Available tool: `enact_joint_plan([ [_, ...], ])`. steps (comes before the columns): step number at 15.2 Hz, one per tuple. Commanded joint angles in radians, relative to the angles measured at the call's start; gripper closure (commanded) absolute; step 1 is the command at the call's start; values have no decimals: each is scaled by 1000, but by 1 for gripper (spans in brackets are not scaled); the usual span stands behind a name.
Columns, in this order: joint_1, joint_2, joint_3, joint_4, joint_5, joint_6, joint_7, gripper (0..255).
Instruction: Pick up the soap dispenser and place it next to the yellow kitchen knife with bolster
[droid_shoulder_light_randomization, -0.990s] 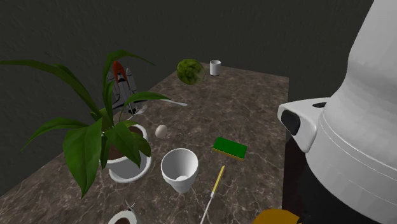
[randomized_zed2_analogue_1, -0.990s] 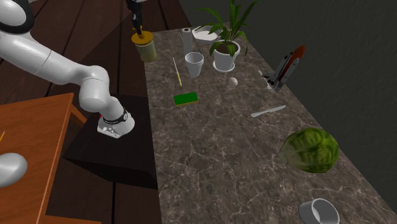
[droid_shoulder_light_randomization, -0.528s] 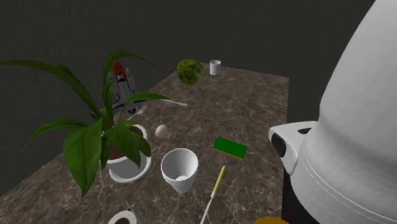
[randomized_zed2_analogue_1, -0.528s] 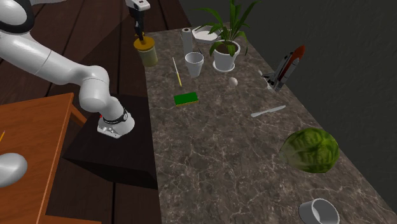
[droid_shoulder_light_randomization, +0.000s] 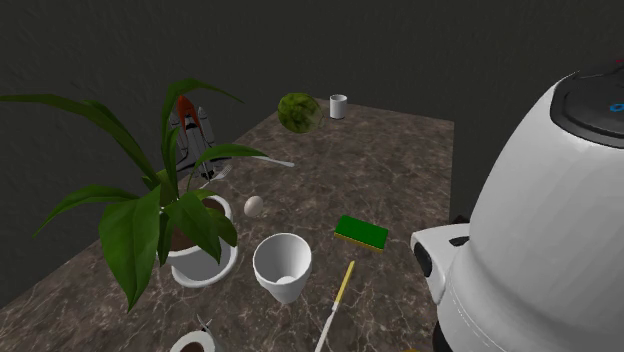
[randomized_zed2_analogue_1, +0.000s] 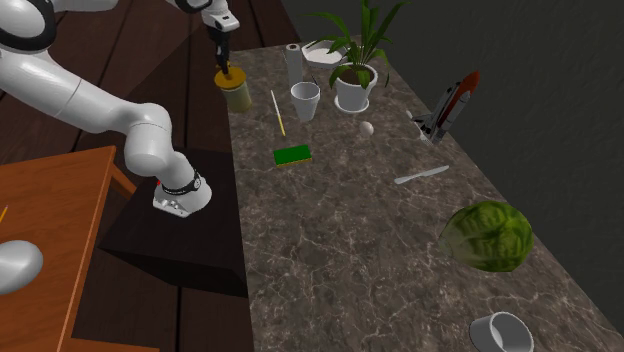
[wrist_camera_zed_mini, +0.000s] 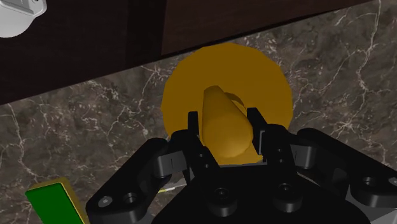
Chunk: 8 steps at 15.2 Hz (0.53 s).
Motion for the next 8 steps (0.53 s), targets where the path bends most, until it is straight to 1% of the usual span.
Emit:
enact_joint_plan([
  [1,1,3,9,-23,6,27,-3,255],
  [2,0,8,17,-38,9,48,-5,255],
  [8,1,8,17,-38,9,48,-4,255],
])
